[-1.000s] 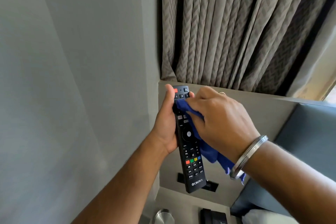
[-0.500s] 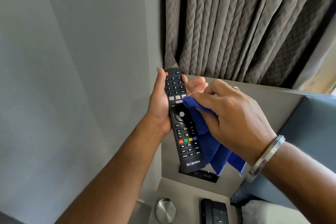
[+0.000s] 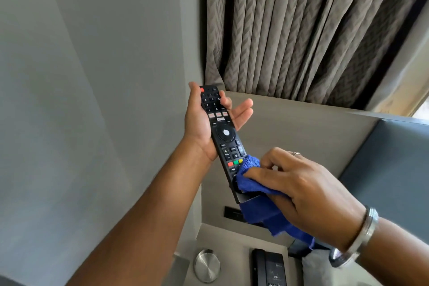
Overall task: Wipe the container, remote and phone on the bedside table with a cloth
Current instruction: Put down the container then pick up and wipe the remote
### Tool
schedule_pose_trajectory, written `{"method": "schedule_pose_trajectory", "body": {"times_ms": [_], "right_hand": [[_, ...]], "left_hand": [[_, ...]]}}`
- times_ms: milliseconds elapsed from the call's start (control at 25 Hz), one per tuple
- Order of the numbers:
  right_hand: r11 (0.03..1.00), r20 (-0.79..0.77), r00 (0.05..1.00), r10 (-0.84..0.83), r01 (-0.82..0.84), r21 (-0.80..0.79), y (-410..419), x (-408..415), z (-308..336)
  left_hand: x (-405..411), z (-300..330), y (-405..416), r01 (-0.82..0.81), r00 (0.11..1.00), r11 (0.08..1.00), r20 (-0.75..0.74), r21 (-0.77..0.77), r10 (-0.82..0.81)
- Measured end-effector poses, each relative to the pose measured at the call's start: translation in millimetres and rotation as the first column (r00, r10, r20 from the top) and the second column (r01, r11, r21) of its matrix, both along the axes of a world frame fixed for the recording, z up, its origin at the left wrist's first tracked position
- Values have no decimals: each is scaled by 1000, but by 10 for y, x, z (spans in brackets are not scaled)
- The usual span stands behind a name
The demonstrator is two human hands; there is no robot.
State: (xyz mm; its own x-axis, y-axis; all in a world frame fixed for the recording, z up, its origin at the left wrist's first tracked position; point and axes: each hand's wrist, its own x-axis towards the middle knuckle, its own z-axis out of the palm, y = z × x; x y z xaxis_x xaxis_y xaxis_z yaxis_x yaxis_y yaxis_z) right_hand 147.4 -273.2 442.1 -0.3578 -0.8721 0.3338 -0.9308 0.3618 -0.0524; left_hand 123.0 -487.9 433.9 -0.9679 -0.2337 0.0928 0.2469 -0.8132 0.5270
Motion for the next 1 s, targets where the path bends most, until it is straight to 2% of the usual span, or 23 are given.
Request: {"method": "schedule_pose_trajectory", "body": {"times_ms": [200, 440, 600, 840, 1000], "right_hand": [[983, -107, 988, -113, 96, -154, 71, 8, 44], [986, -125, 979, -163, 167, 26, -110, 105, -198], [980, -139, 971, -196, 196, -9, -32, -3, -261], [977, -157, 966, -205, 211, 18, 3, -27, -161], [987, -117, 980, -160, 159, -20, -43, 154, -113]], "left_hand": [[4, -11, 27, 11, 999, 999, -32, -46, -12], [-6, -46, 152, -40, 999, 987, 10, -153, 42], [7, -111, 174, -35, 999, 983, 6, -180, 37], [57, -163, 168, -30, 999, 991, 33, -130, 34], [93, -108, 211, -27, 999, 988, 23, -153, 31]]}}
